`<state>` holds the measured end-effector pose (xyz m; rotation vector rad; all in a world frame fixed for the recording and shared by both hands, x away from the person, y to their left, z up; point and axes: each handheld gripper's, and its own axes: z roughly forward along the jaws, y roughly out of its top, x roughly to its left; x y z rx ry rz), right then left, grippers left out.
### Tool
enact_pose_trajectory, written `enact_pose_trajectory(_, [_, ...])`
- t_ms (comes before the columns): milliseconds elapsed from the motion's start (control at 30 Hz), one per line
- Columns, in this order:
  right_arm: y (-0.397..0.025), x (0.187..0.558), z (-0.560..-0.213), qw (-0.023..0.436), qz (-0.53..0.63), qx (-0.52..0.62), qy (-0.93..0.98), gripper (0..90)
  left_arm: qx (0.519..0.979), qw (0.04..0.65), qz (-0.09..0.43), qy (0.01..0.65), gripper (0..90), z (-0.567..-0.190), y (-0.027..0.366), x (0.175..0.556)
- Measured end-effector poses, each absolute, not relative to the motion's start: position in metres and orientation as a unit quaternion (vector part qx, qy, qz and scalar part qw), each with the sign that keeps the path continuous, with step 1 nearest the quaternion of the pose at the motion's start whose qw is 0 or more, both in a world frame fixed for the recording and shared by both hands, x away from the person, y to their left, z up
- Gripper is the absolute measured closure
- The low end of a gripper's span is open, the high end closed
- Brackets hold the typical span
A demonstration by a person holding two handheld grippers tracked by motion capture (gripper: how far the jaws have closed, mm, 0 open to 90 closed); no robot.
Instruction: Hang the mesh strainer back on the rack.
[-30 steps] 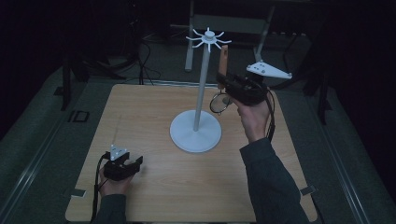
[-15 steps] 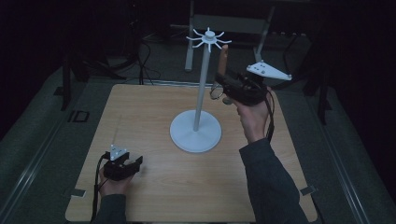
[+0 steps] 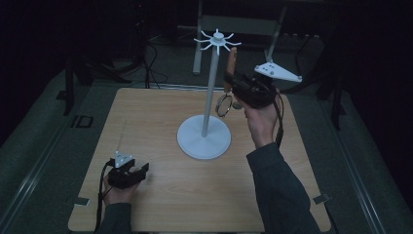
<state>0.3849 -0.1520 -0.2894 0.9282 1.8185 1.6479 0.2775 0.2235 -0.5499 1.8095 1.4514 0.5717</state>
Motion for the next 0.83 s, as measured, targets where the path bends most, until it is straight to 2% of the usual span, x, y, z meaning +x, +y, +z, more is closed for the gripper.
enact_pose_trajectory(167, [-0.150,0.389,-0.290,0.252,0.601,0.345,0.675,66.3,0.704,0.367,0.222,0.565,40.3,-0.550,0.223,0.278])
enact_pose_trajectory(267, [-0.151,0.388,-0.290,0.252,0.601,0.345,0.676,57.5,0.704,0.368,0.222,0.565,40.3,-0.550,0.224,0.278])
enact_pose_trajectory(400, [-0.152,0.383,-0.292,0.271,0.594,0.341,0.676,50.3,0.703,0.369,0.222,0.566,40.3,-0.550,0.223,0.278])
enact_pose_trajectory(833, [-0.161,0.374,-0.302,0.288,0.577,0.348,0.681,40.0,0.702,0.369,0.224,0.567,40.3,-0.550,0.224,0.278])
